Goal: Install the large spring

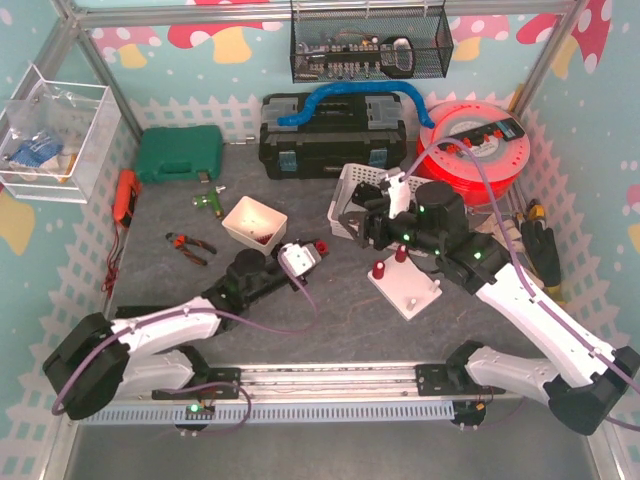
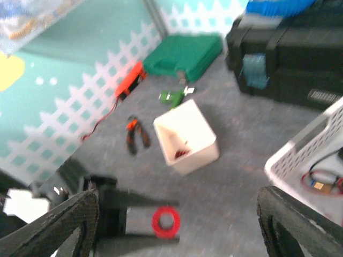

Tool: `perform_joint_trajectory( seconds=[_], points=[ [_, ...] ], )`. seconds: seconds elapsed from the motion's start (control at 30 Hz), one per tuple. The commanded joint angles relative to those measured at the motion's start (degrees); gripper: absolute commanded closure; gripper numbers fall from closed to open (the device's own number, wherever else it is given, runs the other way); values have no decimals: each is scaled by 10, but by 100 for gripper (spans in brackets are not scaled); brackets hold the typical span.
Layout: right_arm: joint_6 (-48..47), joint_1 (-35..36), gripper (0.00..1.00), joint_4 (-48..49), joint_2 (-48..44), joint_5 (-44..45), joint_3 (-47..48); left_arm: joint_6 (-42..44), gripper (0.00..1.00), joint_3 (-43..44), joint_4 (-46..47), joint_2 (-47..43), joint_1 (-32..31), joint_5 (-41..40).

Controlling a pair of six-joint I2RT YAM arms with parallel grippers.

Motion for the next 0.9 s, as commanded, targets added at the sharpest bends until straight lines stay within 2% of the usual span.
perform_joint_trajectory(
  seconds=[0.0,0.17,0.47,0.7,0.87],
  points=[
    [-2,0,21,-161,1,-111,-3,89,98,-24,120,-48,-21,-26],
    [-10,2,24,-183,-3,-131,-14,111,99,-35,140,-35,-27,-23],
    [-1,22,28,-151,43,-110,-12,100,99,-16,170,36,-39,0],
    [-13,24,30,-149,83,-90,-10,76,99,-18,194,41,-48,23],
    [-11,25,33,-109,110,-134,-5,68,99,-20,184,24,-56,29]
  ],
)
